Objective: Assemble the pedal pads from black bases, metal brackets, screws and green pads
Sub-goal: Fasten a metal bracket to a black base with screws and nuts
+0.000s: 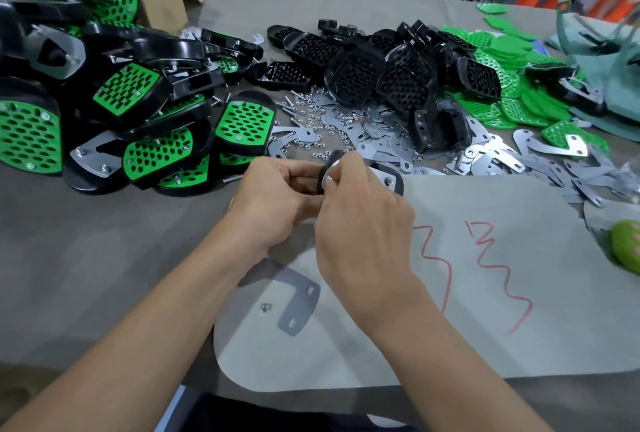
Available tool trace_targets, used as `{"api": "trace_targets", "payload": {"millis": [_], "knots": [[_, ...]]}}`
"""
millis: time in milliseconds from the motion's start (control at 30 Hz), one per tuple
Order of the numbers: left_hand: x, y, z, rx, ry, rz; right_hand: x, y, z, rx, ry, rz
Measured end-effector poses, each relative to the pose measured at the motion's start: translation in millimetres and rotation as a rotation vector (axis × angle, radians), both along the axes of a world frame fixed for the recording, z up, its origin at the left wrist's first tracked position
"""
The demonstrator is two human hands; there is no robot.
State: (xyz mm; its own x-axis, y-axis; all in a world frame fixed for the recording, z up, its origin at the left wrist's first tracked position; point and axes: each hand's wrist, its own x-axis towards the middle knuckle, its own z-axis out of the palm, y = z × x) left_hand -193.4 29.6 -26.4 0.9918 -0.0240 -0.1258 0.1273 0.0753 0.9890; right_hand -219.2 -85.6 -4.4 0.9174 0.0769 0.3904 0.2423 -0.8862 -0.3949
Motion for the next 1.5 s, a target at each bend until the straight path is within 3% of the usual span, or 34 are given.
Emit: {"api": "trace_targets", "payload": {"millis": [333,500,600,633,767,1000,1133,1233,1300,1367,1433,1500], "knots": [[-4,4,-1,0.036,0.057,-0.02,-19,13,-20,0.319,-0.094,-0.045],[-4,1,1,0.032,0.056,0.009,-17,6,-15,0.249,-0.132,-0.113],[-1,1,0,0.021,0.054,0.059,-2,-23,-14,0.351,-0.238,-0.191],[1,2,0,0.021,0.046,0.071,4,-37,-16,0.422,-0.205,-0.186],[3,3,0,0.047,0.007,0.064,25,-66,-25,0.697,0.297,0.003],[0,4,3,-0.103,-0.099,-0.012,33,-79,-29,1.253,0.37,0.31],[1,2,3,-0.007,-0.298,0.044,35,-73,-25,1.446,0.405,0.167],[-1,3,-1,0.195,-0.582,0.211,36,-65,-17,1.844,0.755,0.16],[-2,6,-4,0.495,-0.838,0.241,35,-59,-13,1.869,0.942,0.3],[-3,6,-7,0.609,-0.9,0.177,37,-50,-14,1.815,0.91,0.277],[-5,5,-6,0.5,-0.791,0.103,41,-46,-16,1.803,0.804,0.163],[-4,2,-3,0.268,-0.582,0.125,43,-50,-20,1.756,0.747,0.168]]}}
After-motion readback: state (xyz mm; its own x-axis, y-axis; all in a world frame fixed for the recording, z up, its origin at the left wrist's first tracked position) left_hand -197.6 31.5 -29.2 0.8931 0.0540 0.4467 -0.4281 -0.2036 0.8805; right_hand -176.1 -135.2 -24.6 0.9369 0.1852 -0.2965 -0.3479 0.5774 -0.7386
